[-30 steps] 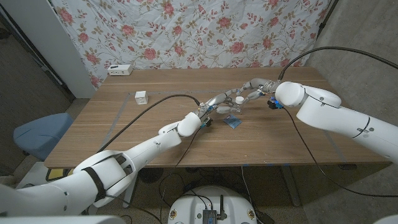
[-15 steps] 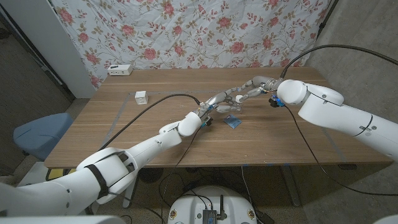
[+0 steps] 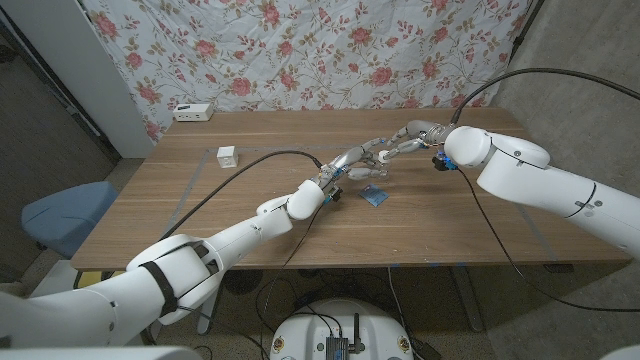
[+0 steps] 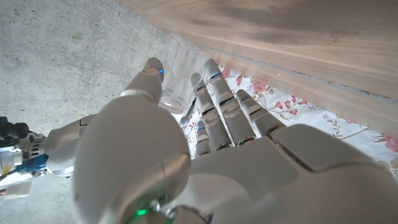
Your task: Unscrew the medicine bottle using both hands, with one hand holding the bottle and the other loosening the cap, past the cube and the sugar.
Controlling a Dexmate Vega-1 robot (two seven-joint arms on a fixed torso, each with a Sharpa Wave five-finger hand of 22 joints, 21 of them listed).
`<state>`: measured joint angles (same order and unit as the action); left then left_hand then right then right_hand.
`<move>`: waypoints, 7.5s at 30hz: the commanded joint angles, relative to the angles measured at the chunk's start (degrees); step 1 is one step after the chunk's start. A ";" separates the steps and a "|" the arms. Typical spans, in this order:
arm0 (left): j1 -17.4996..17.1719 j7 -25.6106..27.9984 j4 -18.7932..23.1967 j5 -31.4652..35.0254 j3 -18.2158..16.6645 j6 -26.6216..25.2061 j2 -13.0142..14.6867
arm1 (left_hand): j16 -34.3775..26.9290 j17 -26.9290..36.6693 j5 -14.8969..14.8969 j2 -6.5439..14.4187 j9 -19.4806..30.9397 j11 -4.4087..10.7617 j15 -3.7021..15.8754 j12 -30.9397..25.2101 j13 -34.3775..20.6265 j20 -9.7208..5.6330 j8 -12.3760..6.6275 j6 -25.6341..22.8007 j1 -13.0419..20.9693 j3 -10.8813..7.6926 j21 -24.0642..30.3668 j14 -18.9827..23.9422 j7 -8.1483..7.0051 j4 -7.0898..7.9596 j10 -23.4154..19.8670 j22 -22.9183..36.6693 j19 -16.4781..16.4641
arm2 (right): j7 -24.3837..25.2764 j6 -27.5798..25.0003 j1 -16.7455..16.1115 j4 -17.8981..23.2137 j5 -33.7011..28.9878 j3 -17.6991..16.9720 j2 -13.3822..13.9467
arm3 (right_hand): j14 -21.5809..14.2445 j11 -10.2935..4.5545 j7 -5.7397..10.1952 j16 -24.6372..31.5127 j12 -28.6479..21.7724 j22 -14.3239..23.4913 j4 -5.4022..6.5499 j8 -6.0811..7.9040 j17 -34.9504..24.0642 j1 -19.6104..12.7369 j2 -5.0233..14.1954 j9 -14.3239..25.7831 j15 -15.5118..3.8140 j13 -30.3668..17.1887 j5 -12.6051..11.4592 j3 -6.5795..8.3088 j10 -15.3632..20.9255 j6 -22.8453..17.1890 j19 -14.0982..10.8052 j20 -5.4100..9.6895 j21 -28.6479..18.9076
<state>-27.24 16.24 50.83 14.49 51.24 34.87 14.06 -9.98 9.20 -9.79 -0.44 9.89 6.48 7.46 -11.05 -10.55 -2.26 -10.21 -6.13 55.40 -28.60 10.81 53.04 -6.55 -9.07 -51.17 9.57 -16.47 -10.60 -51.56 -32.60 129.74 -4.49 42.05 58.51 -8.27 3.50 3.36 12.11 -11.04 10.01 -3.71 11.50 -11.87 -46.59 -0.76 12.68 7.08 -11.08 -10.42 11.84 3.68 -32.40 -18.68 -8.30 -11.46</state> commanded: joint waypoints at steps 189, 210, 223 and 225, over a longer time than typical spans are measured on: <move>-2.04 -0.67 4.24 0.82 -0.62 -0.89 1.73 | -0.07 0.14 -0.25 1.07 0.07 2.87 4.85 -0.19 -0.33 -7.21 -0.39 -3.40 -0.05 -0.44 -0.12 1.04 -0.91 0.49 -4.49 -0.01 -0.63 | -1.96 -9.52 3.00 1.95 -14.05 9.70 -3.10 | -6.01 -2.35 1.44 1.61 -0.53 0.31 -5.69 9.30 -1.04 -4.12 3.55 3.99 -2.44 -0.32 -0.99 3.61 5.06 -8.51 -6.07 1.37 -0.71; -1.41 -0.96 2.90 0.60 -0.26 -0.59 1.11 | -0.01 0.11 -0.22 1.15 0.07 3.07 4.76 -0.31 -0.32 -7.15 -0.38 -3.55 -0.44 -0.49 -0.12 0.98 -0.99 0.63 -4.85 -0.01 -0.63 | -0.04 -4.82 -0.35 1.52 -8.01 4.12 -2.19 | -5.24 -6.80 4.49 1.26 -0.14 0.28 -6.41 9.54 -1.04 -9.42 5.70 3.42 -3.87 -0.21 -0.60 6.20 4.44 -8.90 -5.34 1.12 -0.28; -1.33 -1.28 2.78 0.32 -0.21 -0.65 1.14 | -0.03 0.12 -0.23 1.19 0.07 2.92 4.82 -0.28 -0.33 -7.10 -0.38 -3.62 -0.52 -0.56 -0.11 1.00 -1.09 0.58 -4.85 -0.01 -0.66 | 0.69 -3.07 -1.35 1.18 -5.52 2.29 -1.84 | -5.19 -8.25 5.98 1.27 -0.33 0.27 -6.51 9.61 -1.05 -11.81 7.20 2.89 -4.38 -0.14 -0.61 7.53 5.05 -10.11 -5.01 1.47 -0.19; -1.27 -1.28 2.62 0.30 -0.20 -0.55 1.11 | -0.03 0.12 -0.23 1.22 0.07 2.73 4.77 -0.26 -0.33 -7.09 -0.38 -3.64 -0.58 -0.57 -0.11 1.01 -1.08 0.62 -4.80 -0.01 -0.66 | 0.84 -2.91 -1.50 1.13 -5.12 2.00 -1.85 | -5.16 -8.30 6.43 1.26 -0.51 0.27 -6.52 9.69 -1.03 -12.16 7.33 2.77 -4.39 -0.12 -0.61 7.68 5.55 -10.61 -4.99 1.47 -0.19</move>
<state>-28.67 15.20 53.81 14.97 50.94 34.32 15.25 -9.98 9.18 -9.77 0.28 9.89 5.61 7.66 -10.86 -10.81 -2.47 -10.58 -9.32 54.69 -28.58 10.81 53.44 -7.67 -9.06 -52.03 9.57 -16.67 -10.38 -55.82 -33.19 131.13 -11.81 45.73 56.40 -13.29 -4.42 7.61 13.26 -11.26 10.13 -10.19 20.78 -12.80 -58.03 6.27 15.35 3.05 -11.19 -11.05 18.99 8.50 -41.13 -23.88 -6.76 -11.64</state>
